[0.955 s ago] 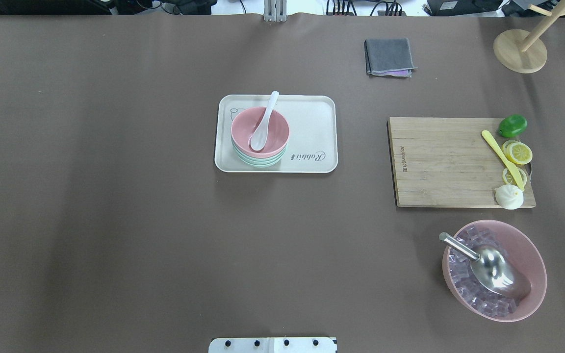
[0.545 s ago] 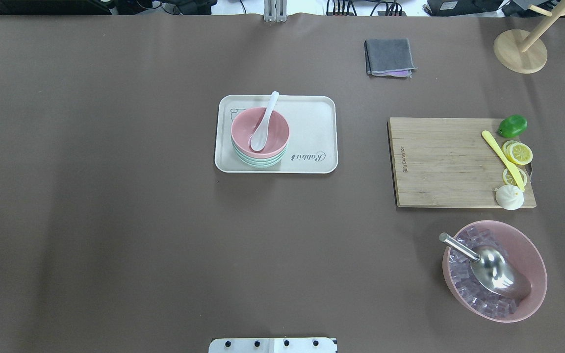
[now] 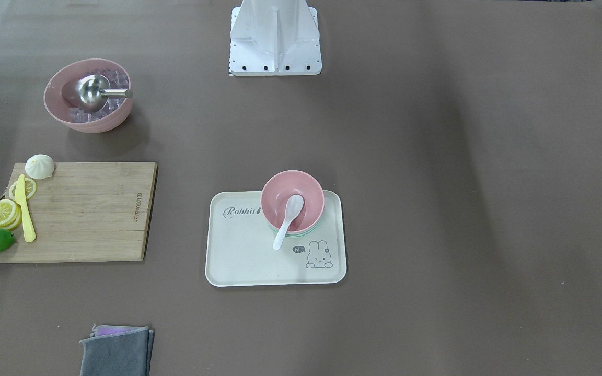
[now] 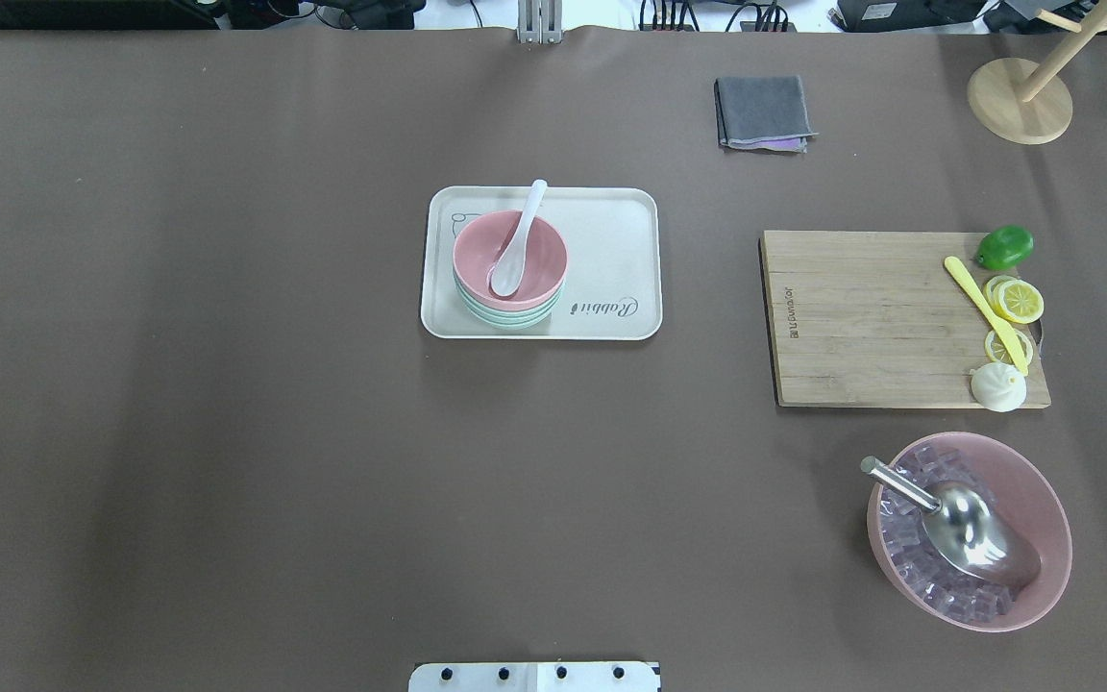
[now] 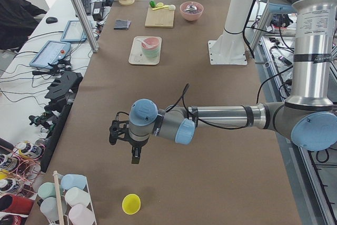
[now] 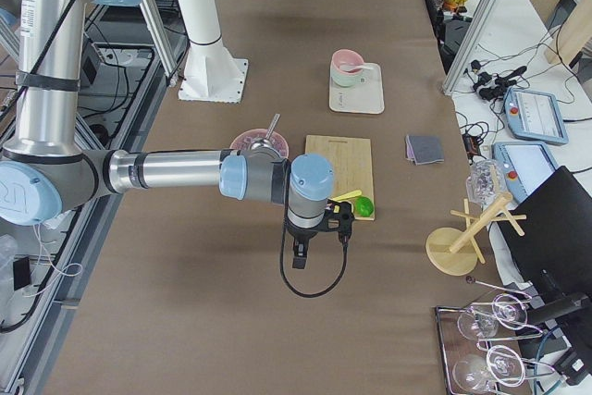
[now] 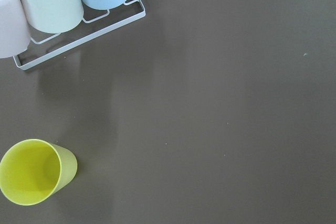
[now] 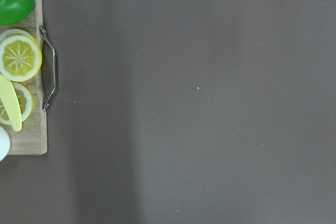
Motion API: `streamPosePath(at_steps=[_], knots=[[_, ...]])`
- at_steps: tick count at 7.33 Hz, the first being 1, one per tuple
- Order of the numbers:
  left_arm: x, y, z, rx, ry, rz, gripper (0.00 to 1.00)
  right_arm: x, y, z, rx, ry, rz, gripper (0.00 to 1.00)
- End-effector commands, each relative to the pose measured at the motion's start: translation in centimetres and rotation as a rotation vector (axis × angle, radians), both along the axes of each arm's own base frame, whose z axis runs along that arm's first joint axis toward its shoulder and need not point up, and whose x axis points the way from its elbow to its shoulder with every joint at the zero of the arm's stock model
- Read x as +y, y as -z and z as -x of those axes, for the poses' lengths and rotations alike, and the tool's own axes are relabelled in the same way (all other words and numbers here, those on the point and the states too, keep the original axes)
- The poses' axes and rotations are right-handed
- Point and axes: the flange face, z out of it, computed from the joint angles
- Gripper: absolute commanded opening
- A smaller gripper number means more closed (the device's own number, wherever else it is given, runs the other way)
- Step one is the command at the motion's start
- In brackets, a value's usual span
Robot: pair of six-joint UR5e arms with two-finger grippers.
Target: Stack pink bowl on green and place spoon
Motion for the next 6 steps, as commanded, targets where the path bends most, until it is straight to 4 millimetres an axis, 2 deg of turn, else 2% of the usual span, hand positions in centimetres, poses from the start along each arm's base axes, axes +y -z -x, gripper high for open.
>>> streamPosePath(at_steps=[1, 2, 6], knots=[[2.6, 1.4, -0.5, 0.001, -0.013, 0.009, 0.98, 0.1, 0.1, 0.2, -0.037, -0.005, 0.005, 1.00], [4.9, 1.3, -0.6, 0.003, -0.013, 0.017, 0.98, 0.1, 0.0, 0.2, -0.039, -0.010, 0.010, 1.00], [5.1, 0.5, -0.7, 0.000, -0.015, 0.032, 0.98, -0.1, 0.1, -0.1, -0.048, -0.045, 0.034, 1.00]])
